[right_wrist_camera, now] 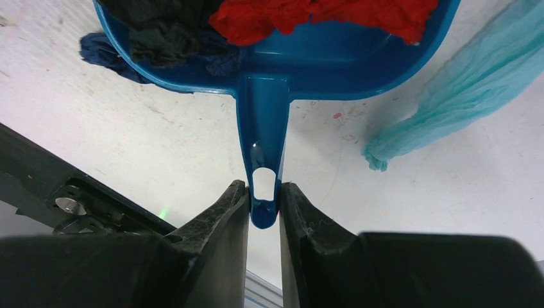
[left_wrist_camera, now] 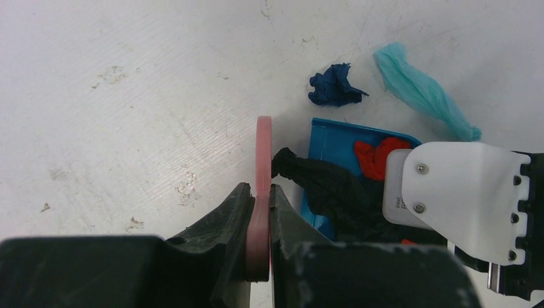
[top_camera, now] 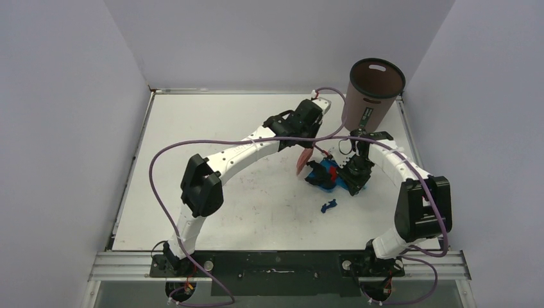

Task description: Sweep away the paper scraps from the table

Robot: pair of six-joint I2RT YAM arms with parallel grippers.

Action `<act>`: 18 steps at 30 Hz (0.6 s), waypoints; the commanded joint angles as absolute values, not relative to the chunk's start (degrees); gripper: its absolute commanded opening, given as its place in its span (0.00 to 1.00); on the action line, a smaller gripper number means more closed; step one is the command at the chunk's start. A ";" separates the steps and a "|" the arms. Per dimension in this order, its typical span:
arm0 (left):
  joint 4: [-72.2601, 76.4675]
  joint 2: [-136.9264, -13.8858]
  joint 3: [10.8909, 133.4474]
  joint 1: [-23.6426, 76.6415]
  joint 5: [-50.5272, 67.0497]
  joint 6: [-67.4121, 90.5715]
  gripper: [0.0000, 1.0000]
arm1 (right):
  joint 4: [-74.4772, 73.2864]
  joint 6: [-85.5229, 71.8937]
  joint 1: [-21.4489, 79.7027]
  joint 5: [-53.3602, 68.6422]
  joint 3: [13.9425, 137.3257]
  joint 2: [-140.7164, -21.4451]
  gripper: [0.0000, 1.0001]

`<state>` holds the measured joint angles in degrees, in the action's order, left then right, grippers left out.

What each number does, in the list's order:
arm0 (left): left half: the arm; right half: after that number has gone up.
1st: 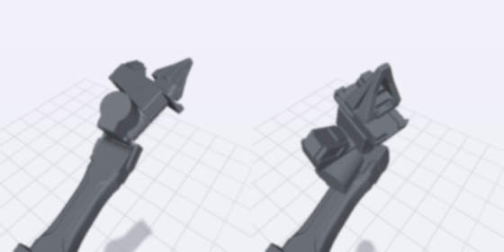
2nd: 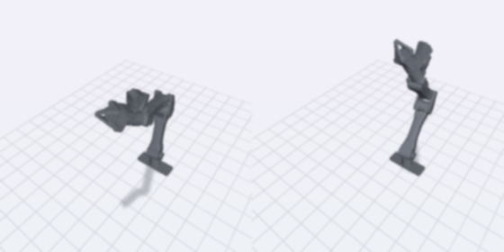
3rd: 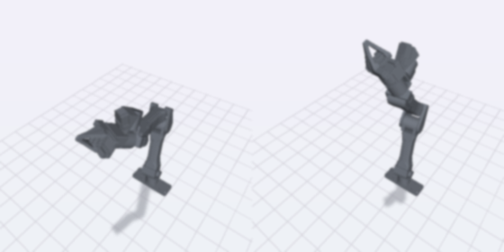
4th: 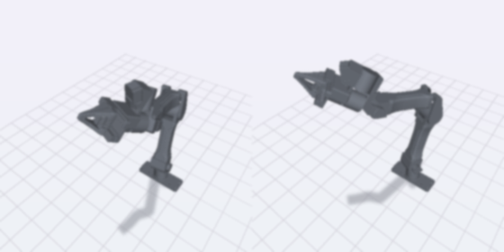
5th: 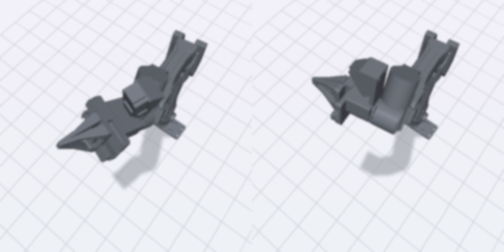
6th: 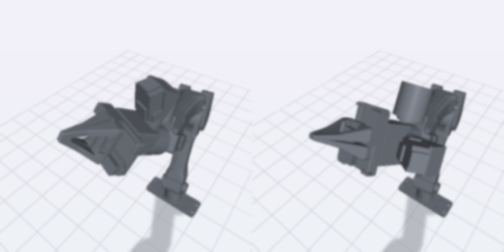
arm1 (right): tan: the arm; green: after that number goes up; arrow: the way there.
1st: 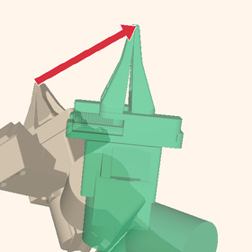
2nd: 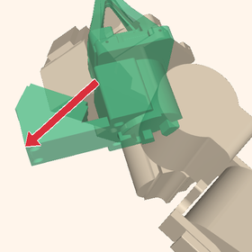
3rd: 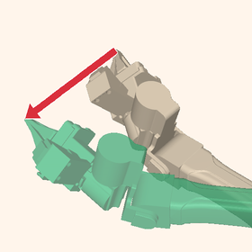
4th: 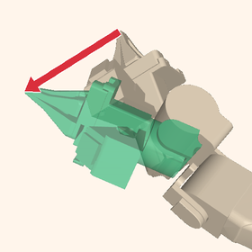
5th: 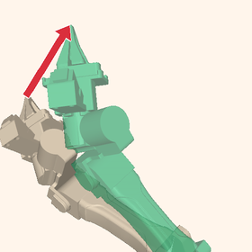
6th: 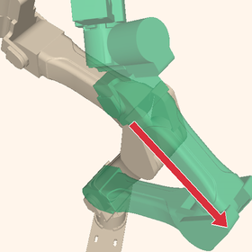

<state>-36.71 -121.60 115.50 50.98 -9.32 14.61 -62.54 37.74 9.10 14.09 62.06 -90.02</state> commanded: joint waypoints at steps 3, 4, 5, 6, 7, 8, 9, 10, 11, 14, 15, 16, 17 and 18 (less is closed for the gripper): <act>-38.49 -116.52 119.97 51.62 -15.71 14.48 0.00 | -61.93 38.42 9.69 19.78 65.11 -86.12 0.05; -38.57 -116.08 119.85 51.57 -16.58 14.66 0.00 | -61.82 38.29 9.73 20.01 65.12 -86.12 0.05; -38.51 -115.41 119.74 51.47 -17.22 14.82 0.00 | -61.67 38.24 9.75 20.16 65.13 -86.13 0.05; -38.38 -114.72 119.51 51.33 -17.68 14.97 0.00 | -61.51 38.19 9.74 20.21 65.13 -86.18 0.05; -38.26 -113.93 119.31 51.21 -18.05 15.09 0.00 | -61.32 38.07 9.74 20.29 65.13 -86.22 0.05; -38.16 -113.14 119.09 51.04 -18.51 15.05 0.00 | -61.27 38.06 9.74 20.38 65.04 -86.15 0.05; -38.21 -112.33 119.01 50.97 -19.11 14.99 0.00 | -61.12 38.06 9.72 20.39 65.12 -86.14 0.05; -38.30 -111.51 119.05 50.80 -19.57 14.80 0.00 | -61.02 38.06 9.67 20.52 65.10 -86.07 0.05; -38.46 -110.79 119.01 50.69 -19.91 14.54 0.00 | -60.96 38.07 9.70 20.56 65.12 -86.05 0.05; -39.32 -108.65 118.96 50.16 -21.29 14.07 0.00 | -61.03 38.06 9.71 20.65 65.82 -85.96 0.05; -39.55 -107.83 118.86 49.88 -22.03 14.02 0.00 | -61.28 38.01 9.72 20.65 66.31 -85.96 0.05; -39.81 -107.01 118.57 49.47 -22.69 13.90 0.00 | -61.59 38.02 9.70 20.73 66.88 -85.96 0.05; -39.89 -106.10 117.94 49.11 -23.14 13.81 0.00 | -62.02 38.10 9.68 20.86 67.55 -85.89 0.05; -39.90 -105.02 117.28 48.66 -23.69 13.87 0.00 | -62.66 38.23 9.74 20.91 68.37 -85.85 0.05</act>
<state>-40.34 -111.57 117.05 50.35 -19.68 14.37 -62.22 37.91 9.47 19.00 64.05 -88.29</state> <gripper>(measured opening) 0.097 0.200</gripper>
